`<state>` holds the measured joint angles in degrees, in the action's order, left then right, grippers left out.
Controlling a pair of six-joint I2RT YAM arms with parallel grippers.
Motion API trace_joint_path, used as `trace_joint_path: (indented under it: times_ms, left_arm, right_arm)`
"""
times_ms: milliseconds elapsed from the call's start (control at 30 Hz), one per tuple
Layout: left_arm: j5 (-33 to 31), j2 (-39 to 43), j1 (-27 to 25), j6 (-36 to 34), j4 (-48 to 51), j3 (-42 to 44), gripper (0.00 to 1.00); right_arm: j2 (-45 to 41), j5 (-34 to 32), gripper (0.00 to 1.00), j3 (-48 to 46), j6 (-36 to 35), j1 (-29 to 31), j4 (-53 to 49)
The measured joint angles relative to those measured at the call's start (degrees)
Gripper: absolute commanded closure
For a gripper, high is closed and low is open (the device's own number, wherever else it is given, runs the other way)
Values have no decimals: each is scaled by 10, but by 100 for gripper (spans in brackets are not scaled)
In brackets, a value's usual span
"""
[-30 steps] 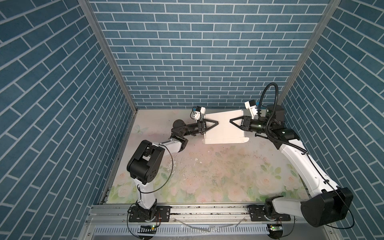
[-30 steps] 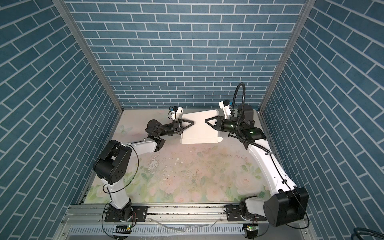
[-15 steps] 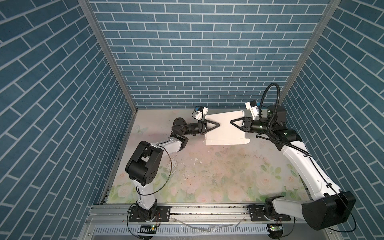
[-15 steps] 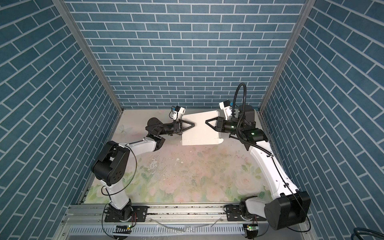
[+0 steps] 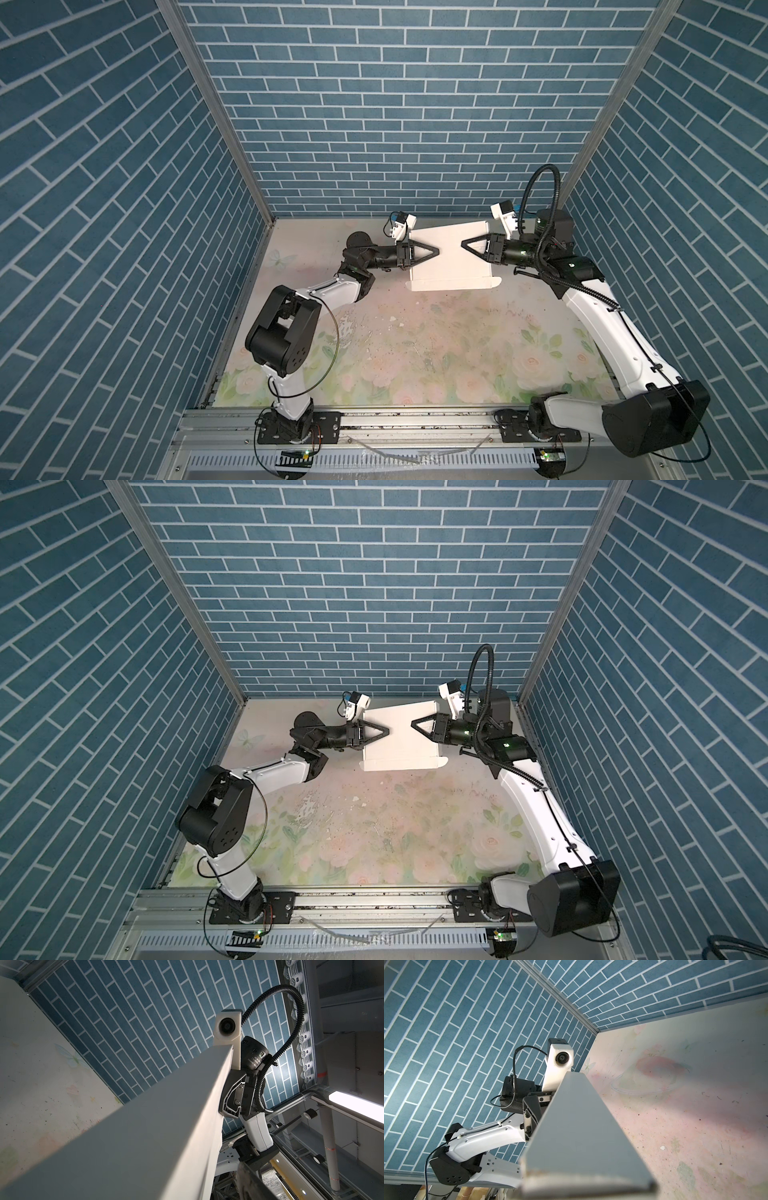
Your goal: Fold the paper box
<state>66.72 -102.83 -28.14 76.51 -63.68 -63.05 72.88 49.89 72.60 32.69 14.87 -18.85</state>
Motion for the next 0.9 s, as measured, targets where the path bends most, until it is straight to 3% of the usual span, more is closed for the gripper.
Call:
trace_joint_path:
  times_ms: [267,467,600,900]
  left_arm:
    - [3,0,-1,-2,4,-7,25]
    - [16,0,0,35,-19,-17,19]
    - [19,-1,0,55,-32,-27,20]
    - [30,-3,1,42,-33,-27,32]
  right_arm:
    - [2,13,91,0,0,-9,0]
    - [0,22,91,0,0,-15,2]
    - [-4,28,91,0,0,-16,11]
    - [-8,33,92,0,1,-17,13]
